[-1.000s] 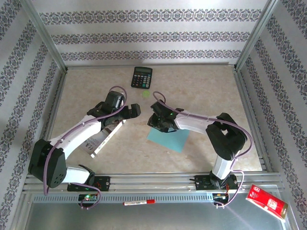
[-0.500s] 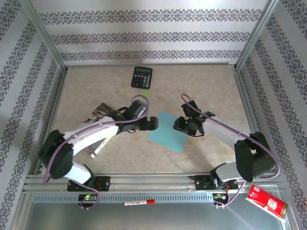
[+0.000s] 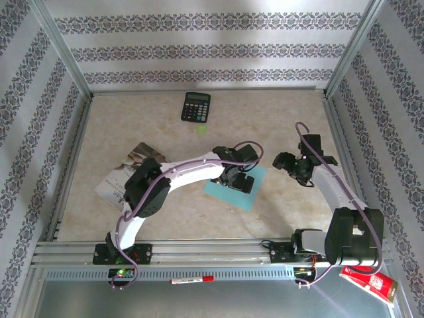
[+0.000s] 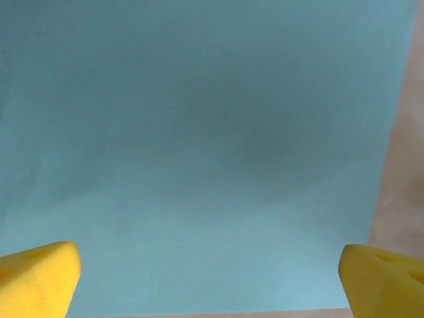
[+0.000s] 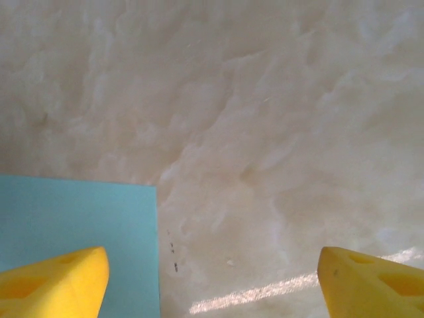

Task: Fold a paper plane with a square sheet of paper (pick it up from the middle)
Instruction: First fold the square sheet of paper in half at the center of the table.

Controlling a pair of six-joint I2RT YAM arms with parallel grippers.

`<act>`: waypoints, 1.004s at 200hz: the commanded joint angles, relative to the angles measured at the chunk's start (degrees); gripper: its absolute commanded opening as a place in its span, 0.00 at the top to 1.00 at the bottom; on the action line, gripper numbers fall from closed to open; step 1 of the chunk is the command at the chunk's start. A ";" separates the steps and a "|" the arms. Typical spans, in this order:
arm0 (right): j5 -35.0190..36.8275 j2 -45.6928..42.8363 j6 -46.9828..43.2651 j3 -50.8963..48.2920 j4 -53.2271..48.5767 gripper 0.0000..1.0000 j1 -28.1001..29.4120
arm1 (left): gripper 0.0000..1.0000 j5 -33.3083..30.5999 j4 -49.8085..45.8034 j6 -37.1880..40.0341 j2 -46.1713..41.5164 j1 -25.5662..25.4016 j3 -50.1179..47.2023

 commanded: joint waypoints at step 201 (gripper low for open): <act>-1.02 -0.69 -2.25 -4.38 6.28 0.08 -1.85 | 0.00 1.12 -21.71 5.46 20.49 3.18 29.61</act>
